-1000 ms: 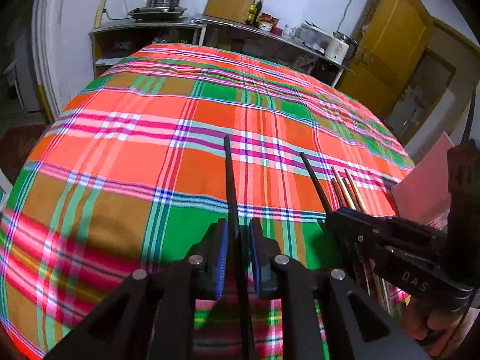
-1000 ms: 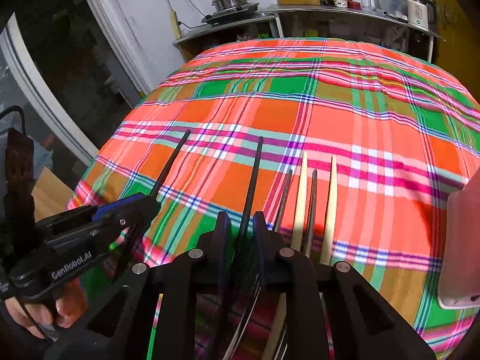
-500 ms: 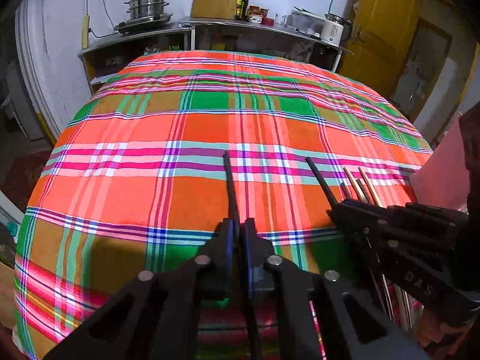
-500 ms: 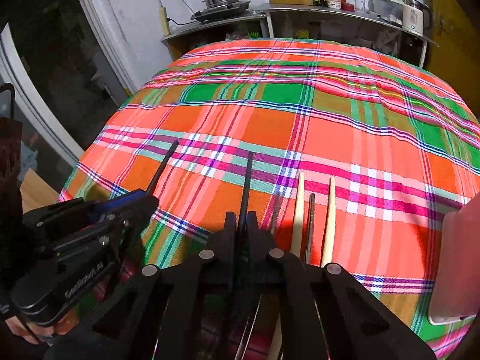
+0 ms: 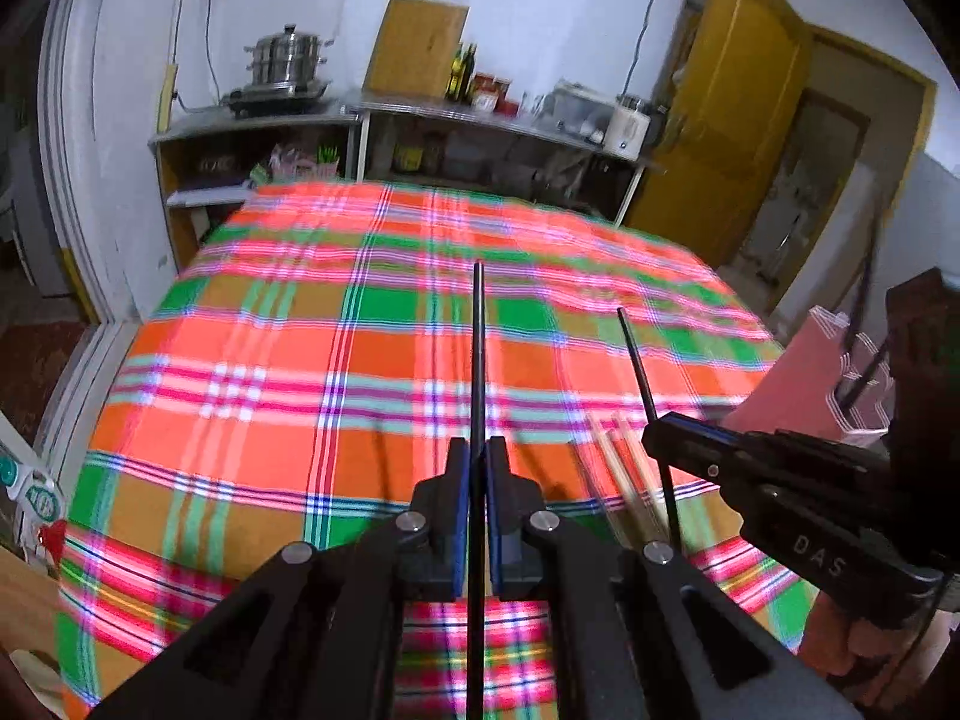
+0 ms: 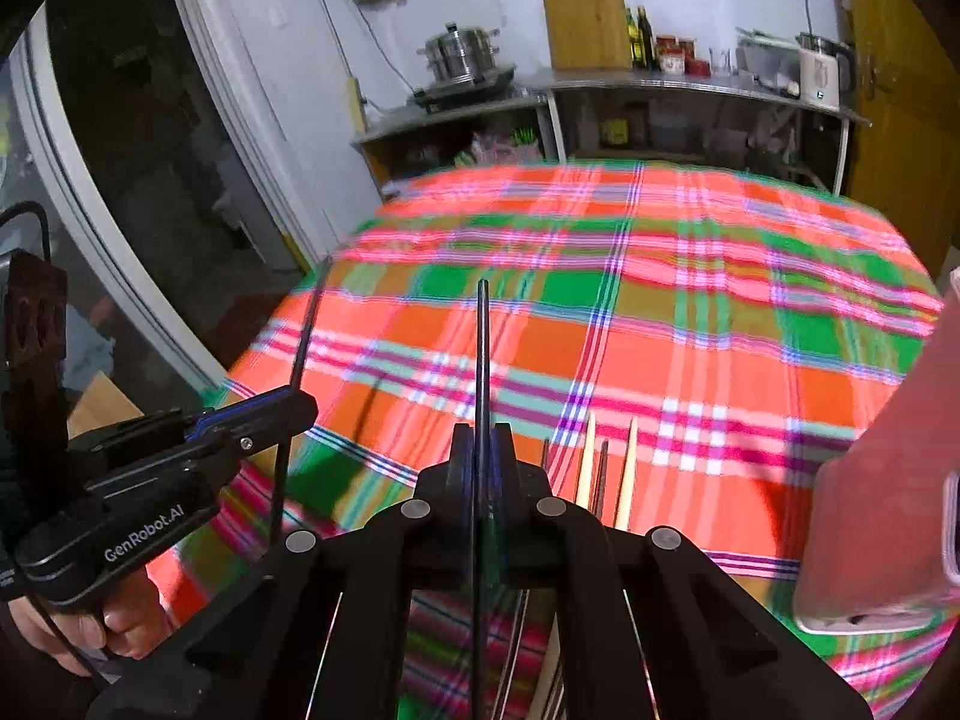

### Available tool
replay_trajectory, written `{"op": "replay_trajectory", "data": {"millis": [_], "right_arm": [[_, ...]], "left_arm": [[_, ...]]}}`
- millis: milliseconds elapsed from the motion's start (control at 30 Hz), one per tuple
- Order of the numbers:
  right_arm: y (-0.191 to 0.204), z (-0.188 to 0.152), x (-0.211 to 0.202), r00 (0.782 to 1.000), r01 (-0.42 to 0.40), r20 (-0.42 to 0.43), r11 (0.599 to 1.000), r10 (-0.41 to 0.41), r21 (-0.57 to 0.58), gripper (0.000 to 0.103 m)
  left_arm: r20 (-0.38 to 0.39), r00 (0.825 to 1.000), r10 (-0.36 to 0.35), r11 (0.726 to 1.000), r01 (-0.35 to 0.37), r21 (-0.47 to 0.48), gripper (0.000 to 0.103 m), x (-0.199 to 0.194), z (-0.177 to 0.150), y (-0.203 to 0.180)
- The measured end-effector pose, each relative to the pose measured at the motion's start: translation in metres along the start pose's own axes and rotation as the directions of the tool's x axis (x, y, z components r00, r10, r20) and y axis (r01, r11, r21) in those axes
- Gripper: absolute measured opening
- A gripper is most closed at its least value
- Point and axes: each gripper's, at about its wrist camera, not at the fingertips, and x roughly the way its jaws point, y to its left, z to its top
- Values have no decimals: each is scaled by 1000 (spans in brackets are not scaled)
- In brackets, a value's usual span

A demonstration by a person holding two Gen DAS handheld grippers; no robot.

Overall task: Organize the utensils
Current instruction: 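Carry the black chopstick to the pink basket with the left tool while the right tool carries its chopstick there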

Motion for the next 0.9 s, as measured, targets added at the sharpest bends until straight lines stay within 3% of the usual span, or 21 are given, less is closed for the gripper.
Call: {"op": "replay_trajectory", "data": {"millis": [467,900], "right_arm": [[2,7,-86,986,-13,164,1000,12,1,5],[-24,-7,-137,970,12,241,998,-25,56,5]], "left_arm": [[102,993,-58,997,53,56,6,-64,16,-34],[66,988,-140,988,136,66,6,-77,12,-66]]}}
